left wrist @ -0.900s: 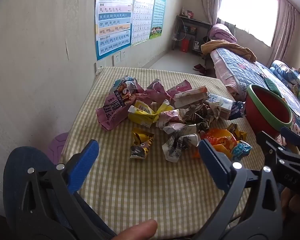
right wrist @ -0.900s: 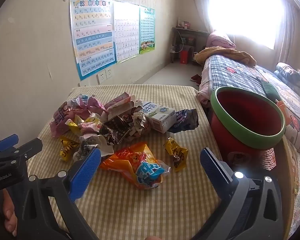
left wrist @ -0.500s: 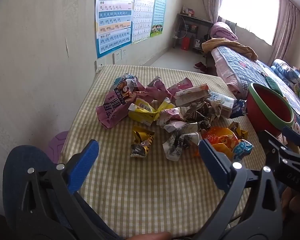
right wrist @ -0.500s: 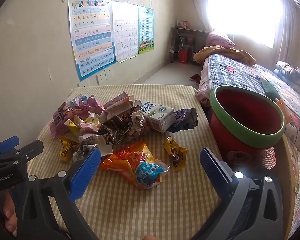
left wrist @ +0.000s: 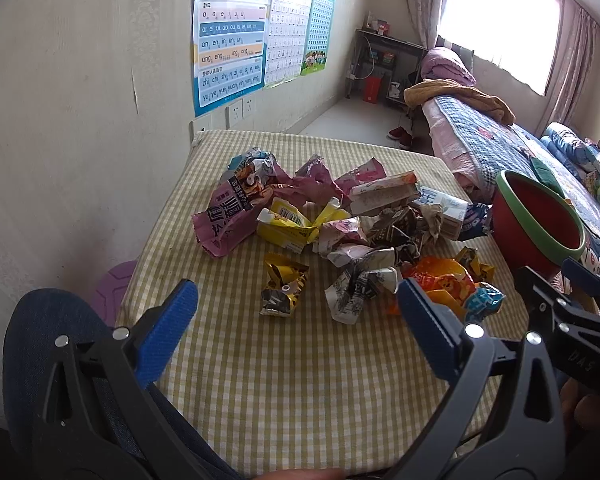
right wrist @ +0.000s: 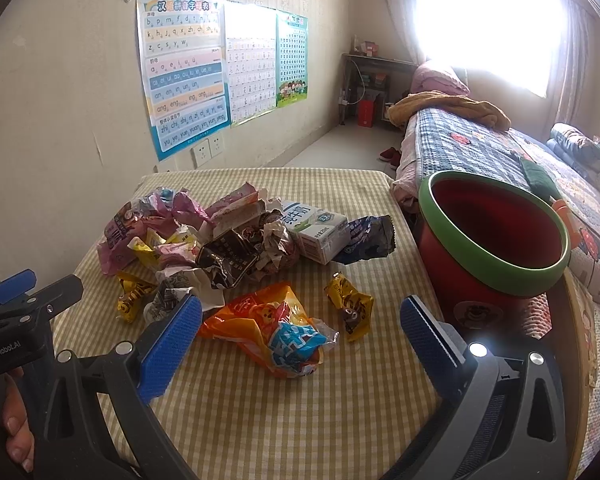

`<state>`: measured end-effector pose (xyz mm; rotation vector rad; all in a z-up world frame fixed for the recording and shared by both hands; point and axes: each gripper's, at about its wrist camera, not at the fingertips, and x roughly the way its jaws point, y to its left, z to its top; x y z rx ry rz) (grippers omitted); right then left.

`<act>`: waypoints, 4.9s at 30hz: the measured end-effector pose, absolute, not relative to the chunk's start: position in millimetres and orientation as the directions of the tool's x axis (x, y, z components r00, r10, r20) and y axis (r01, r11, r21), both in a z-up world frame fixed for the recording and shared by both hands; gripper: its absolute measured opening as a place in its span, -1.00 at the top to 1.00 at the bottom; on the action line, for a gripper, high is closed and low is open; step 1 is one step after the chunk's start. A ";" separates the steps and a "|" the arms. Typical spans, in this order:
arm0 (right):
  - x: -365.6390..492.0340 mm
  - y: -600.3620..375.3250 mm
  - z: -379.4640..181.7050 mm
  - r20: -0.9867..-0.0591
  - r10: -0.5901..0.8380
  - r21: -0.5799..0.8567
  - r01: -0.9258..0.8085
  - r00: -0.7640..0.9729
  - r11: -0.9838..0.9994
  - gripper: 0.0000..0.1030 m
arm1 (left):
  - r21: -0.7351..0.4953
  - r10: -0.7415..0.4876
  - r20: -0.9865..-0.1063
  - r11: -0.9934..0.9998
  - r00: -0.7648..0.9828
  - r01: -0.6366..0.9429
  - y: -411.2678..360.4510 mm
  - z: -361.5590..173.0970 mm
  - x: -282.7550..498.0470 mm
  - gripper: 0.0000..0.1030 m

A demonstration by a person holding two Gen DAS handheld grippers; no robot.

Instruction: Collect trash

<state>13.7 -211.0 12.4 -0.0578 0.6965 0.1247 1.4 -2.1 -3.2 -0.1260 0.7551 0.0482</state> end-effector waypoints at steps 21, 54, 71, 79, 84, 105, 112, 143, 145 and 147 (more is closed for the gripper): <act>13.3 -208.9 12.3 -0.641 0.096 -0.016 -0.138 0.761 0.990 -0.87 | -0.103 -0.007 -0.687 0.991 0.727 -0.089 -0.7 -2.4 0.3 -0.90; 14.6 -205.9 8.9 -0.652 0.096 -0.018 -0.141 0.753 0.990 -0.87 | -0.113 -0.012 -0.697 0.989 0.717 -0.093 0.1 -5.2 0.1 -0.90; 25.3 -213.8 1.3 -0.701 0.110 0.031 -0.124 0.705 0.992 -0.87 | -0.152 -0.048 -0.738 0.984 0.673 -0.096 7.0 -13.7 8.2 -0.90; 35.5 -221.0 -6.5 -0.756 0.142 0.084 -0.121 0.638 0.989 -0.87 | -0.257 -0.118 -0.802 0.953 0.586 -0.159 29.1 -29.5 19.8 -0.90; 48.7 -215.3 -16.1 -0.799 0.151 0.078 -0.150 0.582 0.986 -0.87 | -0.259 -0.126 -0.826 0.950 0.549 -0.172 33.1 -35.6 26.2 -0.90; 89.4 -196.8 -59.1 -0.886 0.148 0.040 -0.246 0.439 0.968 -0.54 | -0.125 -0.052 -0.906 0.981 0.420 -0.150 33.9 -84.8 92.9 -0.31; 92.1 -197.8 -67.5 -0.893 0.167 0.066 -0.246 0.418 0.967 -0.08 | -0.155 -0.092 -0.913 0.979 0.399 -0.130 38.2 -92.4 93.2 0.49; 54.7 -238.2 21.2 -0.750 0.235 0.163 -0.171 0.619 0.972 0.11 | -0.208 -0.179 -0.796 0.978 0.579 0.017 -8.9 19.4 52.4 0.94; 54.7 -247.4 30.3 -0.731 0.225 0.162 -0.156 0.644 0.974 0.11 | -0.201 -0.185 -0.786 0.979 0.590 0.040 -18.3 29.4 56.3 0.94; 56.3 -257.6 39.4 -0.713 0.219 0.170 -0.139 0.666 0.976 0.11 | -0.195 -0.197 -0.777 0.978 0.599 0.068 -31.3 39.1 62.5 0.94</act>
